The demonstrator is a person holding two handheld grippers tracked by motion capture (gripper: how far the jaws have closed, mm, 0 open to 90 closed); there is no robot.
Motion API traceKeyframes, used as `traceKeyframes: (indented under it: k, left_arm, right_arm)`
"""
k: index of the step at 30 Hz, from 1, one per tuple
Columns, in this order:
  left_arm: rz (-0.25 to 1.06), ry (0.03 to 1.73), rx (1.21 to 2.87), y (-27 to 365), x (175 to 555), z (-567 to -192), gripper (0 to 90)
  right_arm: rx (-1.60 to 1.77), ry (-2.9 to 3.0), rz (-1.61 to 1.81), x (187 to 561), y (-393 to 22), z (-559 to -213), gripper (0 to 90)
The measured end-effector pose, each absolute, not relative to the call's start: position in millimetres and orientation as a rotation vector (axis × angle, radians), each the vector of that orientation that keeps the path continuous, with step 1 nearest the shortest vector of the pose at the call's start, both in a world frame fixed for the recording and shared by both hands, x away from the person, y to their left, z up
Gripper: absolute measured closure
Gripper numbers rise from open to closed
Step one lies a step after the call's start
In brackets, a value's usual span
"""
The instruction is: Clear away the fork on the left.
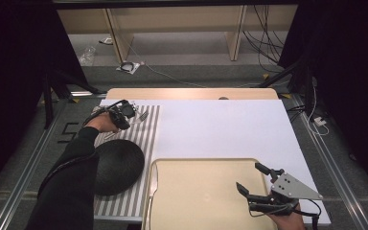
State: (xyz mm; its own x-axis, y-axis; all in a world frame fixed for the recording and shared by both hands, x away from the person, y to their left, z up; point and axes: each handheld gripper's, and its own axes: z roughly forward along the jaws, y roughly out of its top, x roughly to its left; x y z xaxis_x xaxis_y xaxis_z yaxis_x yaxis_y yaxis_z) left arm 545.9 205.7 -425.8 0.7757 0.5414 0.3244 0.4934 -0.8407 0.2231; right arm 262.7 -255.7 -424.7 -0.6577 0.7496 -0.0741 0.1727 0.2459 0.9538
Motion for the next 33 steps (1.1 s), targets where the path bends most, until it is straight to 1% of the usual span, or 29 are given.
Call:
traceKeyframes:
  k: [3, 8, 12, 14, 18, 27, 33]
  left_arm:
    - [0.615, 0.813, 2.839, 202.2, 544.3, -415.8, 84.3]
    - [0.627, 0.819, 2.830, 196.0, 538.9, -404.7, 84.3]
    - [0.588, 0.878, 2.798, 186.9, 528.3, -395.7, 84.3]
    - [0.567, 0.878, 2.784, 182.9, 523.3, -392.7, 84.3]
    - [0.571, 0.858, 2.782, 173.9, 510.3, -389.4, 84.3]
    - [0.518, 0.809, 2.738, 166.6, 483.8, -385.9, 84.3]
    - [0.499, 0.748, 2.719, 159.8, 460.1, -383.0, 84.3]
  right_arm:
    - [0.839, 1.996, 1.422, 262.7, -255.7, -424.6, 17.0]
    - [0.836, 1.992, 1.424, 262.3, -255.9, -424.3, 17.0]
    - [0.834, 1.987, 1.427, 262.6, -256.1, -424.4, 17.0]
    - [0.840, 1.997, 1.416, 262.0, -256.3, -424.0, 17.0]
    - [0.833, 1.994, 1.424, 262.0, -255.3, -424.3, 17.0]
    - [0.840, 1.997, 1.424, 261.8, -254.9, -424.4, 17.0]
    - [0.840, 1.994, 1.423, 261.9, -255.1, -424.3, 17.0]
